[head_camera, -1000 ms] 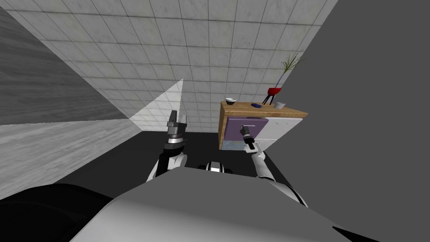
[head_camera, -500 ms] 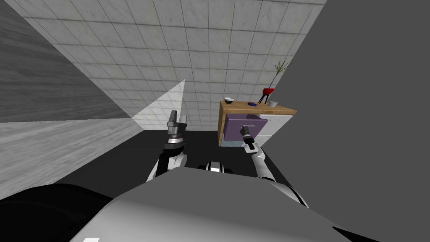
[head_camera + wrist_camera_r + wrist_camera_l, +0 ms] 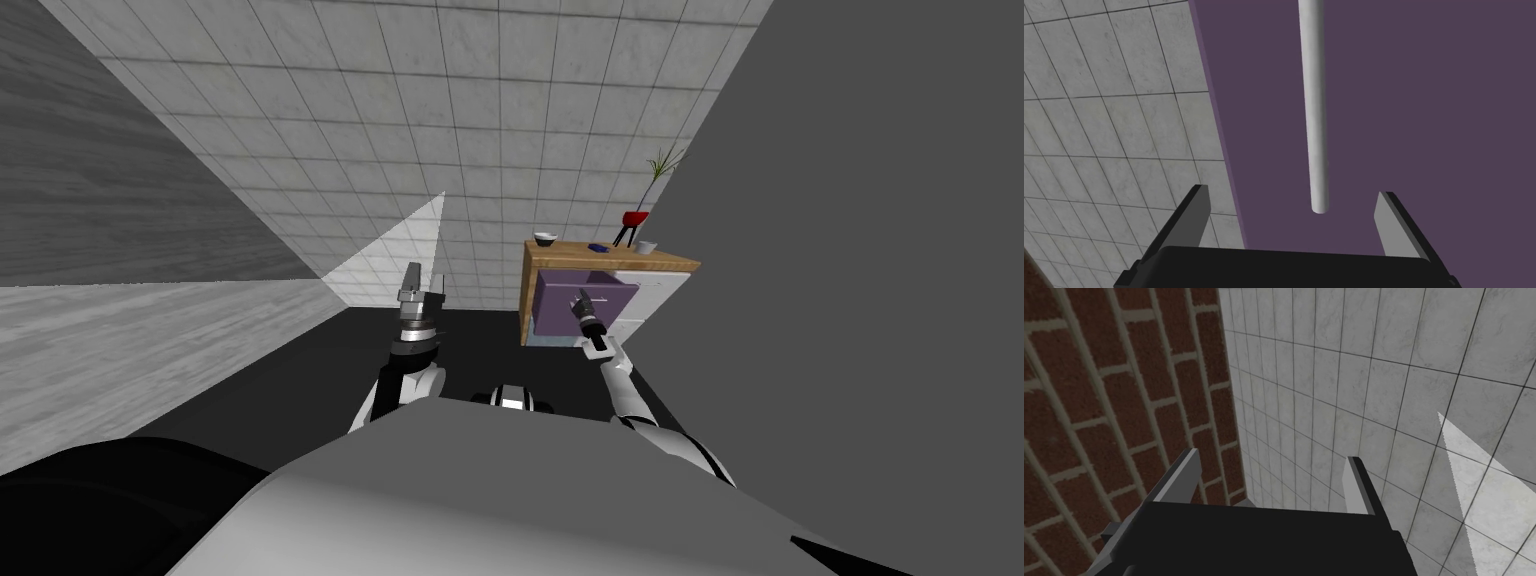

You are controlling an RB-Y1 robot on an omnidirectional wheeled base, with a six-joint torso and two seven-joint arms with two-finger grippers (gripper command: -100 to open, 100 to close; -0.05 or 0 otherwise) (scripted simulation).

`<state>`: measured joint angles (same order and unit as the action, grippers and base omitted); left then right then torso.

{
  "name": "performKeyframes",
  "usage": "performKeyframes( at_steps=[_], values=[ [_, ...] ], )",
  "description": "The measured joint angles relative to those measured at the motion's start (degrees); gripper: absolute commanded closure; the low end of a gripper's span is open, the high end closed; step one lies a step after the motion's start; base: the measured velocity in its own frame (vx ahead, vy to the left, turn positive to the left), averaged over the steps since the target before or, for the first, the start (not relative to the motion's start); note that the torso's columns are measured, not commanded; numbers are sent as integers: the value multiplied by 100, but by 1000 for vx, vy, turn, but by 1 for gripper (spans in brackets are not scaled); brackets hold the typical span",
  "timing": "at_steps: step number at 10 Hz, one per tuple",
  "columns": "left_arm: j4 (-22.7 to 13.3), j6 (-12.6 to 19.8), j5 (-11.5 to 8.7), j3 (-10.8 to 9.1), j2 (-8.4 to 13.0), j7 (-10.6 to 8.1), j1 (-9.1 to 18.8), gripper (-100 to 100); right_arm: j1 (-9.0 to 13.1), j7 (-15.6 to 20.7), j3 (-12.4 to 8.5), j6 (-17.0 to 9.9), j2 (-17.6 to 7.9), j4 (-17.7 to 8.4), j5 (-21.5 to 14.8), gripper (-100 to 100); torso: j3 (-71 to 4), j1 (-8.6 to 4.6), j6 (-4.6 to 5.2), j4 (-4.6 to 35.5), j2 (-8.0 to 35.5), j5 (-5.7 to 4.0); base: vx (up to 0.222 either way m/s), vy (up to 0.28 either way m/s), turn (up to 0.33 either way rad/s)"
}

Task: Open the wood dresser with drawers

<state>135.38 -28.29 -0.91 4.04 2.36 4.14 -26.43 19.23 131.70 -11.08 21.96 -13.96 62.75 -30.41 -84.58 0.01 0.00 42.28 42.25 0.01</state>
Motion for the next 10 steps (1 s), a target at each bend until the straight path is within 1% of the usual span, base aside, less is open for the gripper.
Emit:
performKeyframes(
  at_steps=[1,2,3,4,5,10],
  values=[
    [0,0,0,0,0,0,0,0,106,-111,59,-180,-75,55,-18,-100,2,2,-1,1,4,0,-57,3,33],
    [0,0,0,0,0,0,0,0,199,-195,72,-262,-159,10,-18,-100,3,-2,1,0,5,-1,-72,-2,30],
    [0,0,0,0,0,0,0,0,338,-301,116,-380,-264,-15,-26,-100,5,-3,-1,2,8,-1,-63,-6,33],
    [0,0,0,0,0,0,0,0,439,-360,124,-464,-306,-55,-38,-100,3,-3,0,0,4,-2,-24,-3,9],
    [0,0,0,0,0,0,0,0,444,-368,125,-479,-307,-64,-40,0,-1,0,2,1,-3,1,-6,0,0],
    [0,0,0,0,0,0,-1,0,440,-368,127,-479,-305,-66,-40,0,2,-1,0,0,4,-1,0,0,0]
  ],
)
